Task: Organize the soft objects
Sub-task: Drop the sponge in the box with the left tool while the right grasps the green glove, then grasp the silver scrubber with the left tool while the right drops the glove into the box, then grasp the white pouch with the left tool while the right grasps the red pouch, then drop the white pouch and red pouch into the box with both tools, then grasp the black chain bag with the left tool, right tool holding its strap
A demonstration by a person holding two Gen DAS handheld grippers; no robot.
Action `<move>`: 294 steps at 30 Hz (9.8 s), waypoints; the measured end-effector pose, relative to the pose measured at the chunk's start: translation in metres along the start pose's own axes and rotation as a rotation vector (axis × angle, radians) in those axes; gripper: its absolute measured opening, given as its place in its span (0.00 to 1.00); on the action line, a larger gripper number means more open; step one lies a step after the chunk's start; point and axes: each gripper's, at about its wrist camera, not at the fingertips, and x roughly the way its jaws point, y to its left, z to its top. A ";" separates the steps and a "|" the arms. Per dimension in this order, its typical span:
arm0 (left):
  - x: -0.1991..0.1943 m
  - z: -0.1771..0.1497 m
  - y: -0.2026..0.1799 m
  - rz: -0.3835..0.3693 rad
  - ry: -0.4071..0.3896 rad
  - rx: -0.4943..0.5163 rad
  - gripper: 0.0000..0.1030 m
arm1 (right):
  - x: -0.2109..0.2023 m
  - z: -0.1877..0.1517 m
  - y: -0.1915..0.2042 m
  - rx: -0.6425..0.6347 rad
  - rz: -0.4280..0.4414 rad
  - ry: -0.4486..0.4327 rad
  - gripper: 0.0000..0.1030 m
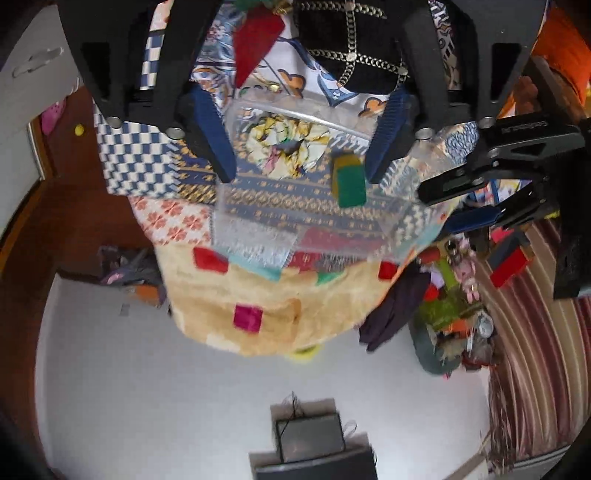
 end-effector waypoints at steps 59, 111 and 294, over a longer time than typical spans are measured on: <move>-0.031 -0.102 0.020 0.019 0.040 -0.097 0.23 | -0.060 -0.069 -0.013 0.044 0.023 0.005 0.18; 0.053 -0.020 0.022 0.081 0.064 -0.045 0.45 | 0.077 0.004 0.038 -0.137 -0.093 0.139 0.54; -0.064 -0.060 0.010 -0.120 -0.113 -0.048 0.09 | 0.022 -0.079 -0.001 -0.021 0.101 0.206 0.44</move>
